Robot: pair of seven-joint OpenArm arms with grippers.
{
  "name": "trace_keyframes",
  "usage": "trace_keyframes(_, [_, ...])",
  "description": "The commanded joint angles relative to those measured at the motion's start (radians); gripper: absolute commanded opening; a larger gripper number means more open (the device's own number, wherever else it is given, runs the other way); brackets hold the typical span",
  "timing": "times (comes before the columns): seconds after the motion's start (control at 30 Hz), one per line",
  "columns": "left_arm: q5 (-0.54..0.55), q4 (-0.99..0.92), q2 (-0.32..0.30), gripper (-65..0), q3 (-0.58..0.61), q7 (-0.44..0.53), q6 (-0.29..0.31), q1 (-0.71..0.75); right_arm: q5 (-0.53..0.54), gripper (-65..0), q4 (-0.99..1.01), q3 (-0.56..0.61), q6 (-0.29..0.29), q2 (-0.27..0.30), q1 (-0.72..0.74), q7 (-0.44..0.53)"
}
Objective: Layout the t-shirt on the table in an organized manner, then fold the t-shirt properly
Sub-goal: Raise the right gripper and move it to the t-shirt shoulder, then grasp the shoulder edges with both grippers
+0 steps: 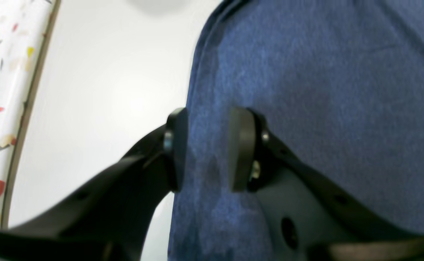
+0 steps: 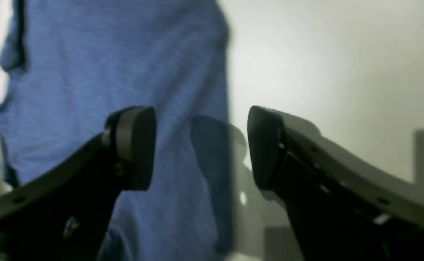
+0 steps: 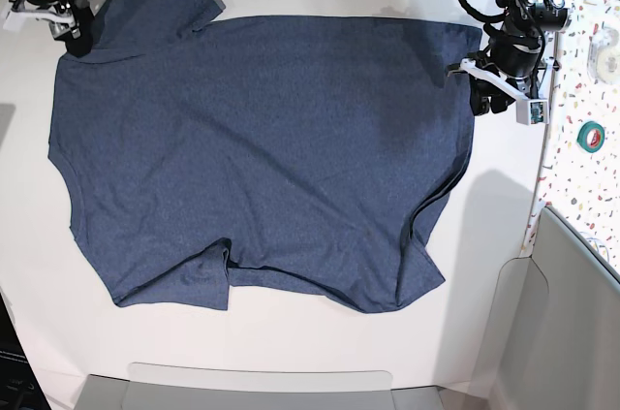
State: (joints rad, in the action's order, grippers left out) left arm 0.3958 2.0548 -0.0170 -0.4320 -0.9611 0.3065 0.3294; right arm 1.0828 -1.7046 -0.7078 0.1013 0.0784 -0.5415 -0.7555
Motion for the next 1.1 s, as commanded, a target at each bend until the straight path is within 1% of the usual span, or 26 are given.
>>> trace_keyframes(0.0, [0.01, 0.014, -0.007, -46.1, 0.0, 0.023, 0.003, -0.003, -0.057, -25.7, 0.039, 0.03, -0.033, -0.009, -0.007, -0.089])
trace_keyframes(0.1, [0.01, 0.014, -0.007, -46.1, 0.0, 0.023, 0.003, -0.003, -0.068, -25.7, 0.064, 0.061, 0.015, -0.009, -0.007, -0.089])
trace_keyframes(0.2, [0.01, 0.014, -0.007, -46.1, 0.0, 0.023, 0.003, -0.005, -0.072, -25.7, 0.064, 0.099, 0.036, -0.009, -0.015, -0.089])
trace_keyframes(0.3, [0.01, 0.014, -0.007, -46.1, -0.001, 0.023, 0.003, -0.025, -0.074, -25.7, 0.064, 0.124, 0.036, -0.009, -0.018, -0.089])
trace_keyframes(0.47, [0.01, 0.014, -0.008, -46.1, -0.006, -0.045, 0.003, -0.059, -0.074, -25.7, 0.064, 0.13, 0.036, 0.002, -0.05, -0.092])
trace_keyframes(0.6, [0.01, 0.014, -0.008, -46.1, -0.008, -0.072, 0.003, -0.08, -0.074, -25.7, 0.064, 0.13, 0.036, 0.011, -0.067, -0.157])
trace_keyframes(0.77, [0.01, 0.014, -0.008, -46.1, -0.009, -0.077, 0.003, -0.082, -0.074, -26.0, 0.064, 0.13, 0.038, 0.014, -0.087, -0.197])
trace_keyframes(0.83, [0.01, 0.014, -0.008, -46.1, -0.009, -0.077, 0.003, -0.079, -0.074, -30.8, 0.064, 0.13, 0.038, 0.031, -0.087, -0.224])
trace_keyframes(0.87, [0.01, 0.014, -0.008, -46.1, -0.011, -0.077, 0.003, -0.074, -0.074, -36.1, 0.064, 0.13, 0.038, 0.044, -0.084, -0.24])
trace_keyframes(0.93, [0.01, 0.014, -0.008, -46.1, -0.014, -0.077, 0.003, -0.072, -0.074, -49.2, 0.064, 0.13, 0.038, 0.057, -0.079, -0.259])
trace_keyframes(1.0, [0.01, 0.014, -0.005, -46.0, -0.049, -0.077, 0.003, -0.066, -0.074, -61.2, 0.064, 0.132, 0.039, 0.068, -0.078, -0.263])
trace_keyframes(1.03, [0.01, 0.013, 0.004, -45.8, -0.078, -0.08, 0.003, -0.056, -0.074, -65.0, 0.064, 0.144, 0.039, 0.087, -0.078, -0.263])
trace_keyframes(1.07, [0.01, 0.013, 0.016, -45.5, -0.103, -0.089, 0.003, -0.052, -0.074, -65.0, 0.064, 0.167, 0.039, 0.1, -0.078, -0.263])
